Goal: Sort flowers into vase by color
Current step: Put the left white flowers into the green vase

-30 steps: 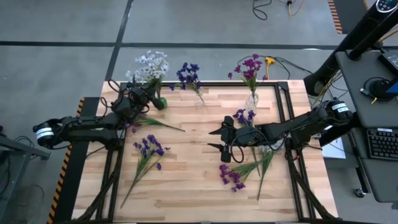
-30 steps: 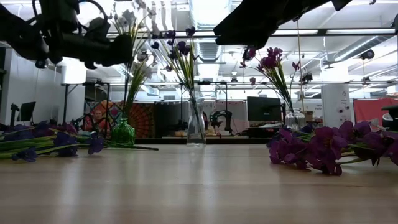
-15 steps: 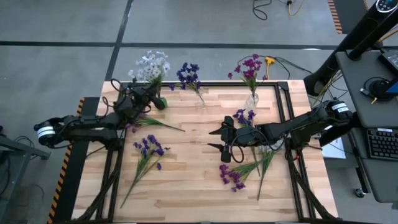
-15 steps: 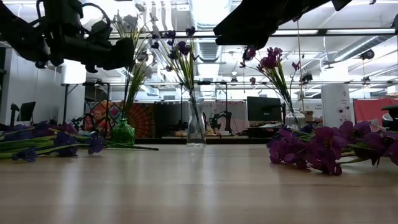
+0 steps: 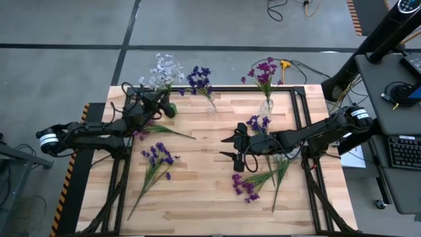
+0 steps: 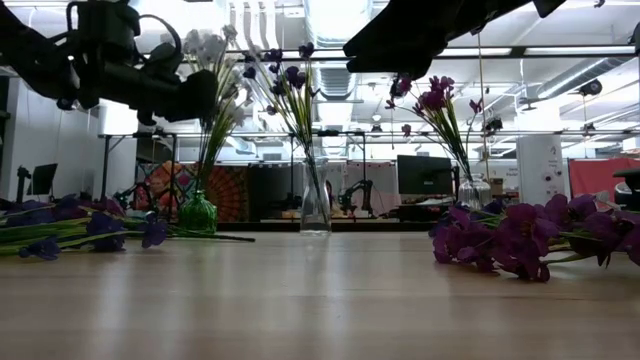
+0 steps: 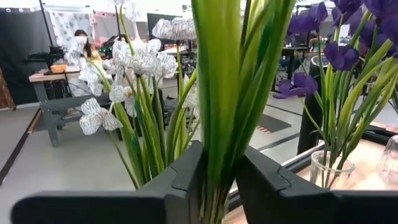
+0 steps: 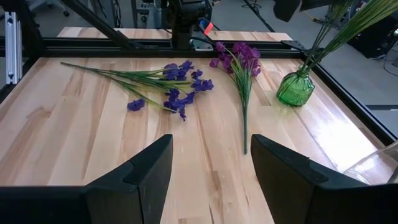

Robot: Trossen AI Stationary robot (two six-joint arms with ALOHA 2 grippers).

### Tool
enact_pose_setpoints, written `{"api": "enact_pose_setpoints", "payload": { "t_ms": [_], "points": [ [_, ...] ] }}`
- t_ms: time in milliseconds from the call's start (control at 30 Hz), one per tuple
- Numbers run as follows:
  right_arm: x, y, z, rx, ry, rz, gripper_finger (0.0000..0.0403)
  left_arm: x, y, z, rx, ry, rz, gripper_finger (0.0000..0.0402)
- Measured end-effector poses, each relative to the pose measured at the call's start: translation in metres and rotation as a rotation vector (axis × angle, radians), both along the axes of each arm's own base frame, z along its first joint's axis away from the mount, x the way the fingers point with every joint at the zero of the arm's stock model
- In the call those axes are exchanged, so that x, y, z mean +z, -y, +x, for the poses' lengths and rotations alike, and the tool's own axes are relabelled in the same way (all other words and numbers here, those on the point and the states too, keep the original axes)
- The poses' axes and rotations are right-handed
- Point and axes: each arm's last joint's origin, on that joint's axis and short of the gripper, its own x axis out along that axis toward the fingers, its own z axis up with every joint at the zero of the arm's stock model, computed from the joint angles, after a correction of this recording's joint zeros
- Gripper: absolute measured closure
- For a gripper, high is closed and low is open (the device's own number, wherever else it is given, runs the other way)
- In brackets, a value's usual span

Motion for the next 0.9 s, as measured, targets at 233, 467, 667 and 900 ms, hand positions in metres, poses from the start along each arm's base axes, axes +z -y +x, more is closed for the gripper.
{"api": "enact_pose_setpoints", "payload": {
  "t_ms": [233, 467, 667, 900],
  "points": [
    [0.000, 0.000, 0.000, 0.000, 0.000, 0.000, 0.0193, -0.001, 0.000, 0.000, 0.000, -0.020, -0.011, 0.0281],
    [-0.001, 0.000, 0.000, 0.000, -0.006, -0.001, 0.0193, -0.008, 0.002, -0.005, 0.025, -0.079, -0.081, 0.0227],
    [-0.001, 0.000, 0.000, 0.000, -0.011, -0.002, 0.0193, -0.010, 0.006, -0.008, 0.016, -0.112, -0.122, 0.0192],
    [-0.001, 0.000, -0.001, -0.001, -0.013, 0.000, 0.0193, -0.010, 0.017, -0.013, -0.028, -0.165, -0.145, 0.0182]
  ]
}}
